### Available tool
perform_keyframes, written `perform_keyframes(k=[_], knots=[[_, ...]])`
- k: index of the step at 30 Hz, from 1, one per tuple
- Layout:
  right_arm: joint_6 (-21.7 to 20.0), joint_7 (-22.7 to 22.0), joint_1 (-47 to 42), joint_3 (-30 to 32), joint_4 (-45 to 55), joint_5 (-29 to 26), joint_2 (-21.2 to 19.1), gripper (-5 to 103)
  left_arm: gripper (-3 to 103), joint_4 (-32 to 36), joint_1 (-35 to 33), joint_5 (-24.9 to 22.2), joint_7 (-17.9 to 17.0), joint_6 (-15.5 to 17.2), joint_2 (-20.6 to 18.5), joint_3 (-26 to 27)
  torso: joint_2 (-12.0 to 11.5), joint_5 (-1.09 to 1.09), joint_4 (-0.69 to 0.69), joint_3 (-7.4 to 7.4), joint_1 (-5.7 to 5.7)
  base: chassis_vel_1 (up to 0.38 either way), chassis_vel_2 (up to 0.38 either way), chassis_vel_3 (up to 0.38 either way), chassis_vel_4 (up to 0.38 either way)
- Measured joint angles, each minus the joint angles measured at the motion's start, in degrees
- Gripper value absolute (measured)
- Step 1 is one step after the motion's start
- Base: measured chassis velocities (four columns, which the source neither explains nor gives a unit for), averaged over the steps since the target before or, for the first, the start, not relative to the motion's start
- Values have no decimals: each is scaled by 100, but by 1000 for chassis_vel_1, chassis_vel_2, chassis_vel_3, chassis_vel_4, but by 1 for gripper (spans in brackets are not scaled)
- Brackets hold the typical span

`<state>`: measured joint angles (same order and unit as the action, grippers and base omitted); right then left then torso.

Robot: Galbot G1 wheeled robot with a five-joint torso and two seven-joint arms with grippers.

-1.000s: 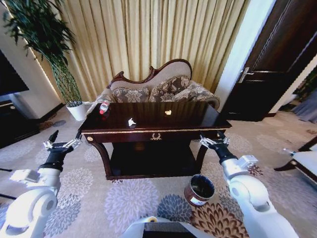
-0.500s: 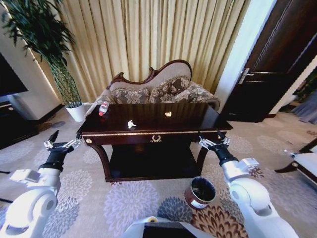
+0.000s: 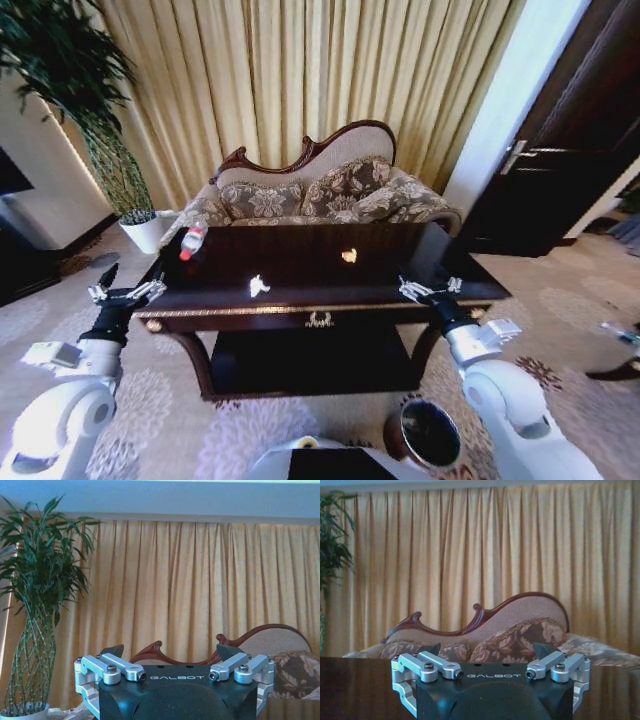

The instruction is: Move to the front of the table and place the trash on the table into the trash bin.

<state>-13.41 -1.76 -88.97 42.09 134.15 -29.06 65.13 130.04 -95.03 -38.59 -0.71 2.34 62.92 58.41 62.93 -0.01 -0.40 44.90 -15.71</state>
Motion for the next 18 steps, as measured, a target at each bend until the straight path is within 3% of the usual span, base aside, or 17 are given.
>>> perform_keyframes(k=[6,8,9,12,15,18], knots=[[-288,-34,110,-109,-21,-64,-121,100,100,-3,-13,7,1,0,-8,5,0,0,0,1,0,-81,83,67,-80],[-801,-202,264,-170,-115,-356,-333,100,100,-1,-46,9,1,0,-13,28,6,2,-1,-5,12,0,0,0,0],[-801,-202,264,-170,-115,-356,-333,100,100,-1,-46,9,1,0,-13,28,6,2,-1,-5,12,0,0,0,0],[-1536,-732,574,-306,-143,-1125,-690,100,100,-2,-60,46,2,-3,3,19,7,3,0,-5,14,36,-43,-36,55],[-1881,-942,819,-415,-168,-1521,-899,100,100,-29,-49,113,2,-3,40,-27,5,2,0,-3,11,18,-13,-9,15],[-1971,-979,1018,-586,-334,-1597,-1071,100,100,-32,-36,154,1,11,68,-69,2,1,0,0,4,0,0,0,0]])
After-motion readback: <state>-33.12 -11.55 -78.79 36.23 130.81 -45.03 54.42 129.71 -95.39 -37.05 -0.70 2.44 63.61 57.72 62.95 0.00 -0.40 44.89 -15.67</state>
